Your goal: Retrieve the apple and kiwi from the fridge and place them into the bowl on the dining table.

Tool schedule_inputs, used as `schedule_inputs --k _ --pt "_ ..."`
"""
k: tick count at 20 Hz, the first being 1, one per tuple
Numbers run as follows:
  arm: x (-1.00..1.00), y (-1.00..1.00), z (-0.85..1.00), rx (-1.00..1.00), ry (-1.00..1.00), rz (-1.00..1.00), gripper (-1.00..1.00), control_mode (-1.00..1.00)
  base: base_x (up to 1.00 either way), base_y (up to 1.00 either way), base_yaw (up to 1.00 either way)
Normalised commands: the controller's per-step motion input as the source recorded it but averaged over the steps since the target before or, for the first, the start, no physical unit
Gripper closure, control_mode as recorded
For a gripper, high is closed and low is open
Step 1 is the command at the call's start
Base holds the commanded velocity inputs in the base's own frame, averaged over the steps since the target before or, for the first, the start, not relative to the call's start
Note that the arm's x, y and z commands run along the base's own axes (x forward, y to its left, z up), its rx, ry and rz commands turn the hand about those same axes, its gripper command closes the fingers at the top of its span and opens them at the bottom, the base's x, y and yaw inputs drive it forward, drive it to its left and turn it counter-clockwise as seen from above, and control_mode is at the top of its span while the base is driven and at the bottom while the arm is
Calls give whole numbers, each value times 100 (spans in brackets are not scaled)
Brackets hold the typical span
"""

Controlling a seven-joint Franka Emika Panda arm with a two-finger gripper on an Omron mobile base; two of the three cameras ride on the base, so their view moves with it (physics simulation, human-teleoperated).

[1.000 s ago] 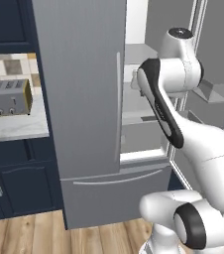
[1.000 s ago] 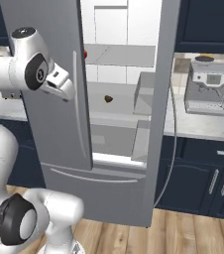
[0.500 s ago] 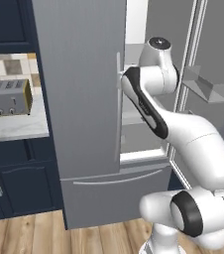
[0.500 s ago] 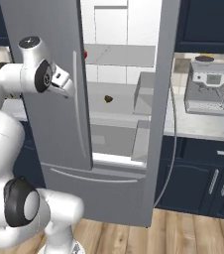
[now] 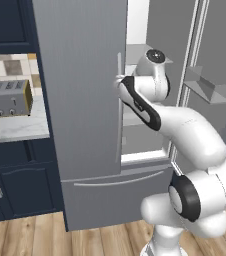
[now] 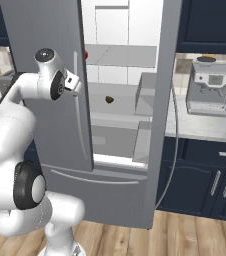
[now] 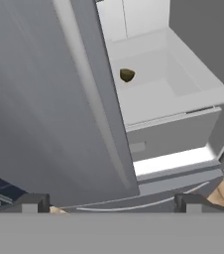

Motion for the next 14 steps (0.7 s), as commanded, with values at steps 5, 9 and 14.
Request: schedule_inputs --k 5,9,14 --pt "77 2 -10 0 0 4 -100 -100 0 0 0" --pt "74 16 -21 0 0 1 -100 -100 0 0 0" --pt "56 19 -28 0 -5 0 -100 -100 0 0 0"
